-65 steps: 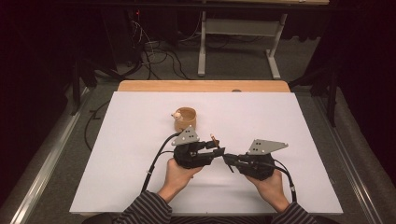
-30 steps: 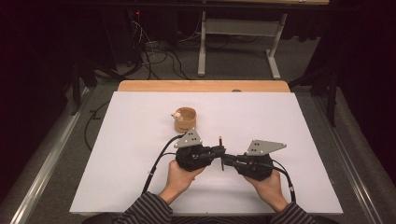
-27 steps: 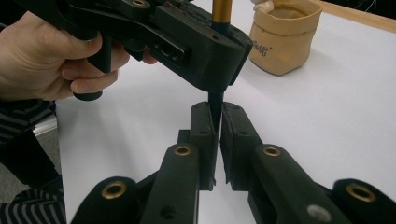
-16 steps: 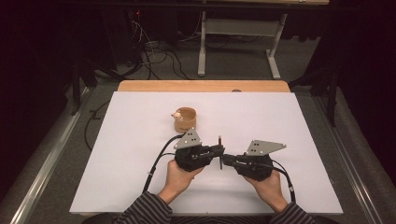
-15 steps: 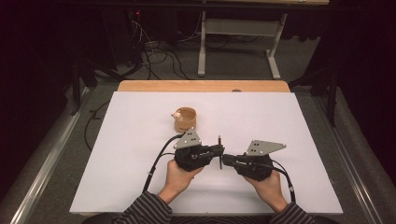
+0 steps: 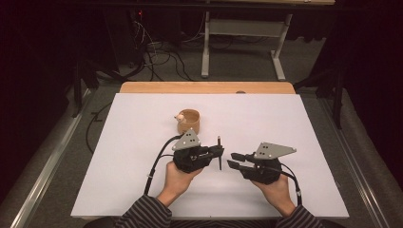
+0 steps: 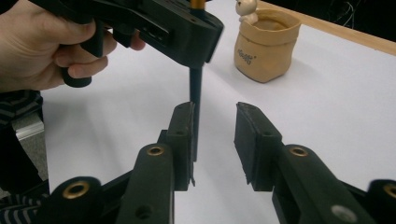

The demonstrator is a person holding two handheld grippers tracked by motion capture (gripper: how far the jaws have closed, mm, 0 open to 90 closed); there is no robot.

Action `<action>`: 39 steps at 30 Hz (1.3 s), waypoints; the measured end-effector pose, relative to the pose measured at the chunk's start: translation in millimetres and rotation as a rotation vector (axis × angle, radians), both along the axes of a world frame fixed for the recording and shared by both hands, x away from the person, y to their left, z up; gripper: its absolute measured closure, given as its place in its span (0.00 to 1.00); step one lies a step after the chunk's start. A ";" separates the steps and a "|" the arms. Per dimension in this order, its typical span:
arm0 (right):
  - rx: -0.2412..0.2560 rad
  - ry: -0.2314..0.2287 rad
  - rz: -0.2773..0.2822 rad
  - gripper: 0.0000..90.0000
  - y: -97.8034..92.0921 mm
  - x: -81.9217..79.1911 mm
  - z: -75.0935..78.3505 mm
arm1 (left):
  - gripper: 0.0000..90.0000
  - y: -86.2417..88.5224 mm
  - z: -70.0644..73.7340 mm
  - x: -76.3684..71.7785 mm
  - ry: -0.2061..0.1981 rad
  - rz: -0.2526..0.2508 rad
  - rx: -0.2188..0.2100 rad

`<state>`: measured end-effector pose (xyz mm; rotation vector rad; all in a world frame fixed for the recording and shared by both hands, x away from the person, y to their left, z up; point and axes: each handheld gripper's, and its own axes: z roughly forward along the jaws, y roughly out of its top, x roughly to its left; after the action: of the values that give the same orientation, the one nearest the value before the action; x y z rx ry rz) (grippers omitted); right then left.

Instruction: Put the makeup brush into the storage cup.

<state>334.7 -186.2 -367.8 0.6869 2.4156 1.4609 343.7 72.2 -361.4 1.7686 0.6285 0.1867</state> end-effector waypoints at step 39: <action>0.024 -0.020 -0.240 0.56 -82.5 5.7 -17.1 | 0.93 19.3 9.7 0.0 -0.019 0.030 0.001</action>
<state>340.3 -268.7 -384.9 0.9266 2.2138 1.3937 343.7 91.5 -351.7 1.7574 0.6416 0.2239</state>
